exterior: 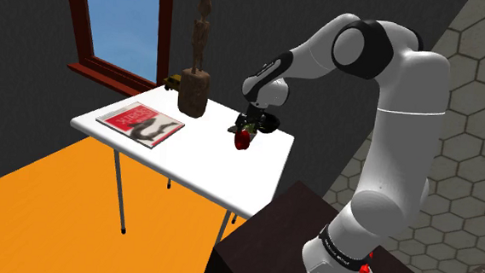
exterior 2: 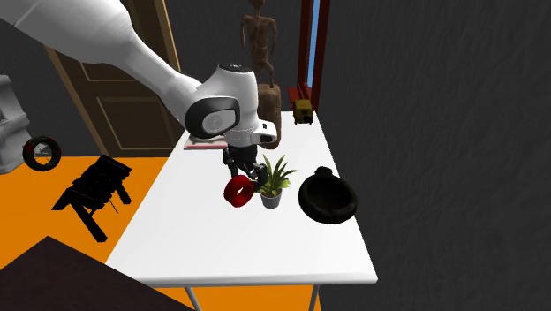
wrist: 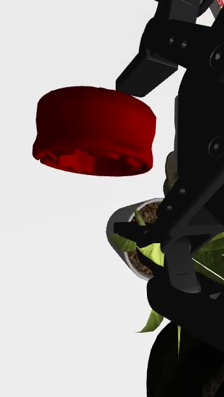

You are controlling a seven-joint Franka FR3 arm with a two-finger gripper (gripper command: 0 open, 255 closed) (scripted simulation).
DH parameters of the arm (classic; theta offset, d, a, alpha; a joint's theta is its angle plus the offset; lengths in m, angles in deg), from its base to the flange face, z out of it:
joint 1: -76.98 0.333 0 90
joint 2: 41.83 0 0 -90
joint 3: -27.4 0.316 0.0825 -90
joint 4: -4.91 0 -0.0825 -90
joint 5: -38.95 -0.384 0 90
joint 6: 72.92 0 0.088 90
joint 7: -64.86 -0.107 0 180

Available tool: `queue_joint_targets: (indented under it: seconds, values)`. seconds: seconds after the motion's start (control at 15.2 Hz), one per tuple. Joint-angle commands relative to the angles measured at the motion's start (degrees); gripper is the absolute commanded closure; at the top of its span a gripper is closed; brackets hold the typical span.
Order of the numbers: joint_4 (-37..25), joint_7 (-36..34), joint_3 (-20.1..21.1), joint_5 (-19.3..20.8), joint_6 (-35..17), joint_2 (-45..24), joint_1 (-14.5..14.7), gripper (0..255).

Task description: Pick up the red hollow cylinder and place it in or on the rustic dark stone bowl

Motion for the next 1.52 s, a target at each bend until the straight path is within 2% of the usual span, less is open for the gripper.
queue_joint_targets:
  seconds: [0.0,0.07,0.13,0.73,1.45]
  values:
    - [-0.01,0.0,0.01,-0.01,-0.02,-0.02,0.0,0]
    - [0.0,0.0,0.0,0.0,-0.01,-0.01,0.0,0]
    - [0.0,0.0,0.0,0.0,-0.01,-0.01,0.0,255]
    - [-0.01,0.0,0.01,-0.01,-0.02,-0.02,0.0,255]
    - [-0.62,-2.25,-1.59,2.92,6.6,6.21,1.11,255]
